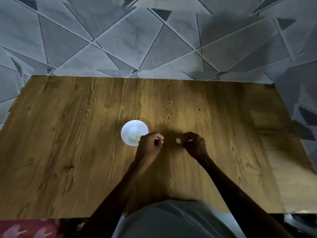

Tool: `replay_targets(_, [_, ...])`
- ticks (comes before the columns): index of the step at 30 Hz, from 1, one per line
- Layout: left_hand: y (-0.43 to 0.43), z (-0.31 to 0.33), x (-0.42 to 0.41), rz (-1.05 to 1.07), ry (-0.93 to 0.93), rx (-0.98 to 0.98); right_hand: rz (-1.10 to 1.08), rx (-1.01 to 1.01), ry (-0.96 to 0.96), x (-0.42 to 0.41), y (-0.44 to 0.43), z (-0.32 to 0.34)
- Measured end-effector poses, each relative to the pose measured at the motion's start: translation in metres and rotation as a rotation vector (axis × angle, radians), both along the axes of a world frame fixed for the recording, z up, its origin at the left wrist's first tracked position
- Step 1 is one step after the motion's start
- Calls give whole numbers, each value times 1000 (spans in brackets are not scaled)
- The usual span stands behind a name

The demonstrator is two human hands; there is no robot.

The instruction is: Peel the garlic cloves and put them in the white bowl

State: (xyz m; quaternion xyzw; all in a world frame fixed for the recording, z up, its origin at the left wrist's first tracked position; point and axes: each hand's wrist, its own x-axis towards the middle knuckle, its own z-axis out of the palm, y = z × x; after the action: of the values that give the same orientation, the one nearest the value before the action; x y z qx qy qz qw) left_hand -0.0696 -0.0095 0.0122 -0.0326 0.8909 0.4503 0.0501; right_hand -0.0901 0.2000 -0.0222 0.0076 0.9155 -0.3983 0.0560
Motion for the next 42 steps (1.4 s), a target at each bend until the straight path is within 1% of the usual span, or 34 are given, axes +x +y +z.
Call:
replay_targets(2, [15, -20, -1, -11, -92, 97, 113, 105, 66, -4, -2, -9])
replay_targets(4, [27, -36, -6, -2, -190, 114, 151, 133, 79, -7, -7, -13])
replay_targets(6, [36, -48, -12, 45, -291, 158, 149, 94, 86, -10, -11, -10])
replay_targets(9, [46, -54, -20, 110, -372, 207, 151, -6, 59, -11, -13, -4])
replay_targets(11, [48, -57, -23, 126, -383, 242, 140, -100, 46, -9, -9, -4])
replay_targets(14, [50, -57, -21, 139, -391, 365, 65, -214, -25, -5, -4, -4])
replay_targets(17, [46, -56, -17, 145, -363, 472, 53, -315, -71, -1, -1, -1])
replay_targets(20, [41, -58, -15, 114, -350, 486, 56, -393, -98, 0, 3, -2])
replay_targets(23, [39, -60, -15, 79, -361, 493, 82, -387, -93, -1, 4, -1])
replay_targets(27, [38, -58, -18, 66, -357, 423, 112, -338, -66, -1, 4, 3])
replay_targets(31, [38, -54, -18, 75, -351, 404, 160, -298, -21, -3, 5, 4])
replay_targets(33, [38, -50, -18, 81, -346, 439, 168, -320, -20, -3, 5, 7])
replay_targets(36, [38, -46, -18, 78, -349, 500, 137, -417, -57, -3, 6, 9])
replay_targets(38, [38, -46, -17, 68, -349, 523, 116, -446, -72, -2, 5, 10])
replay_targets(42, [36, -47, -17, 68, -352, 488, 91, -444, -114, -2, 3, 11])
